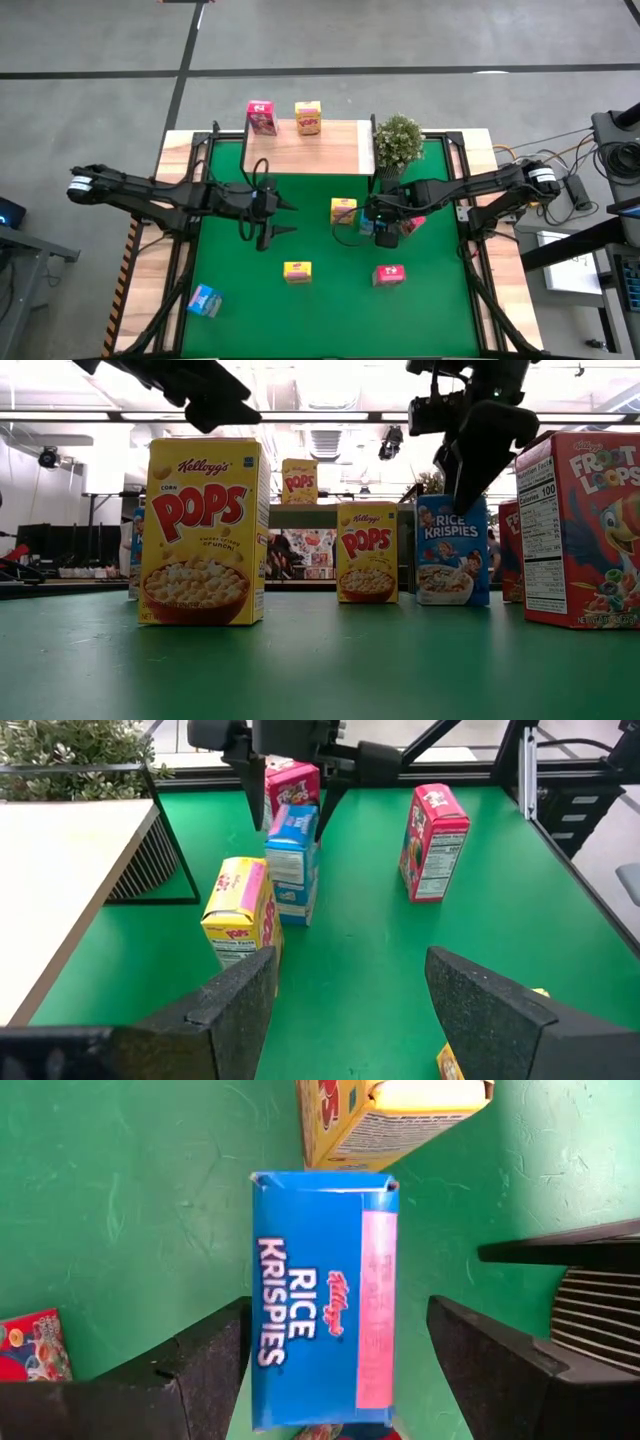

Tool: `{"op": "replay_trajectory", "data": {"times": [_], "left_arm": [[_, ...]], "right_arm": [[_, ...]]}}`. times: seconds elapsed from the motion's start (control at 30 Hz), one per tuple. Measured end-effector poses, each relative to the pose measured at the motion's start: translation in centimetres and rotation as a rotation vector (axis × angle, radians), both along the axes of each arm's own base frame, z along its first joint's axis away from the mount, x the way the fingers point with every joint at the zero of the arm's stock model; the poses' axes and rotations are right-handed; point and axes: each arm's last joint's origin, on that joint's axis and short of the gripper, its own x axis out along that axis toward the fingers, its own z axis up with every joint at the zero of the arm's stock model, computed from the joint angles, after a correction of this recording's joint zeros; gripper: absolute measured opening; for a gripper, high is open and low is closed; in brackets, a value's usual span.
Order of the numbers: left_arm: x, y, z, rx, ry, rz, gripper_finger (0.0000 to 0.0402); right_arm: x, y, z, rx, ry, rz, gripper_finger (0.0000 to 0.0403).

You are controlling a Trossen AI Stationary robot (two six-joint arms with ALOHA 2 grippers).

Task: Stack cereal on shelf
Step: Put the top right blue cereal box on the shelf

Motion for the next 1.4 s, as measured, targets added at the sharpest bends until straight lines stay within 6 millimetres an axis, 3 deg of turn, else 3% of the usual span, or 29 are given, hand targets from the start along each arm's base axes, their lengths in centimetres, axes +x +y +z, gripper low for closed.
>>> {"op": "replay_trajectory", "data": {"times": [0.23,0.53,0.83,1.07,1.4], "left_arm": [[0.1,0.0,-0.1,0.0,0.005,0.0,0.0239],[0.1,0.0,-0.1,0.034,-0.002,-0.016,0.0239],[-0.7,0.1,0.8,0.102,-0.046,-0.046,0.024],[-3.7,0.3,3.9,0.138,-0.205,-0.054,0.0239],[-5.4,0.5,6.3,0.052,-0.394,-0.02,0.024]], "right_arm": [[0.2,0.0,0.1,0.0,-0.019,0.003,0.0279],[0.2,0.0,0.0,0.006,-0.02,-0.01,0.0194],[0.4,0.1,1.0,0.034,-0.04,-0.005,0.0158],[0.7,0.2,4.2,0.077,-0.05,0.006,0.0141],[0.1,0.0,13.3,0.106,-0.175,-0.004,0.0134]]}}
